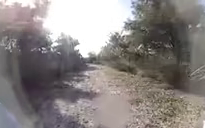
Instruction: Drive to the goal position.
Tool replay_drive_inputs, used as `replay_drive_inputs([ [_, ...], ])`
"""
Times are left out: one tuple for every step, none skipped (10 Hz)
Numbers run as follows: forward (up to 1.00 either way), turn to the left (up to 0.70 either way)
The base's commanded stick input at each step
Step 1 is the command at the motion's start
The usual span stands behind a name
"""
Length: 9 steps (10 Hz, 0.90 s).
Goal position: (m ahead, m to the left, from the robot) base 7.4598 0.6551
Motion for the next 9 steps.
replay_drive_inputs([
  [1.0, 0.0],
  [1.0, 0.0],
  [1.0, 0.0],
  [1.0, 0.0],
  [1.0, 0.0],
  [1.0, 0.0],
  [1.0, 0.0],
  [1.0, 0.0],
  [1.0, 0.0],
])
